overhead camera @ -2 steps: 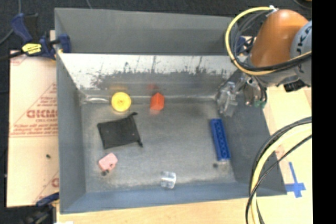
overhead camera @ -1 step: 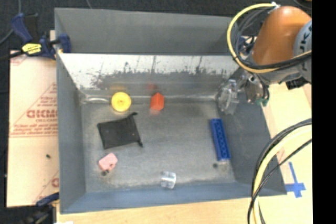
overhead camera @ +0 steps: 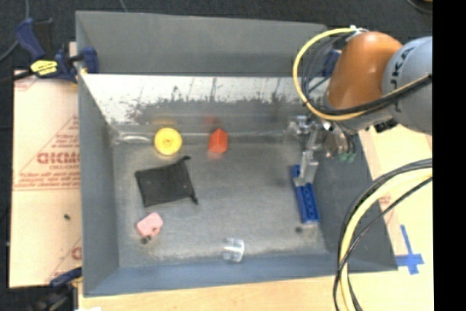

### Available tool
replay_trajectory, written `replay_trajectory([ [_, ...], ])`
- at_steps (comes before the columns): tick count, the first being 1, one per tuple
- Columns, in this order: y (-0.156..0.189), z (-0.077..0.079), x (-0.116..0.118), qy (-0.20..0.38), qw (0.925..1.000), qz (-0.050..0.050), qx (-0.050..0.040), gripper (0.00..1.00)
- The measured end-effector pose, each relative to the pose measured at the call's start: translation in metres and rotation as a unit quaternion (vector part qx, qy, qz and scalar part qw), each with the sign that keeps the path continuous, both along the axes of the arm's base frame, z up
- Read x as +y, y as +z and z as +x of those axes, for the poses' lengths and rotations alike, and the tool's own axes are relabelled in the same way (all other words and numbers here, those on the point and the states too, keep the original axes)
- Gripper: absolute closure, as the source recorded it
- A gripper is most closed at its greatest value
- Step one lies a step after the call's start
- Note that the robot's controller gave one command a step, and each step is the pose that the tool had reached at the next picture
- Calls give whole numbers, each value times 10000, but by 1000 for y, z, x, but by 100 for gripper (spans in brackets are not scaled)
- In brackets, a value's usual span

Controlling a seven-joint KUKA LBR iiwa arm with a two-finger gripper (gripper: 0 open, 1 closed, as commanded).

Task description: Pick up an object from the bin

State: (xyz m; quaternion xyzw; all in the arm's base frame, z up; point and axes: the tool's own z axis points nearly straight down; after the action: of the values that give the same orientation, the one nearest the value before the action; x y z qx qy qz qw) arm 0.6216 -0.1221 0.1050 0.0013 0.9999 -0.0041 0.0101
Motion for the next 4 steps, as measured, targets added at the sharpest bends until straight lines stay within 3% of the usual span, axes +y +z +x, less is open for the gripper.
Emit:
replay_trajectory([
  [1,0,0,0,5,10000,-4,0,0],
  [2,-19,-15,-18,-397,9992,12,-30,0],
  [3,-29,-18,-34,907,9959,-22,-23,100],
  [4,-29,-18,-34,909,9959,-23,-23,100],
])
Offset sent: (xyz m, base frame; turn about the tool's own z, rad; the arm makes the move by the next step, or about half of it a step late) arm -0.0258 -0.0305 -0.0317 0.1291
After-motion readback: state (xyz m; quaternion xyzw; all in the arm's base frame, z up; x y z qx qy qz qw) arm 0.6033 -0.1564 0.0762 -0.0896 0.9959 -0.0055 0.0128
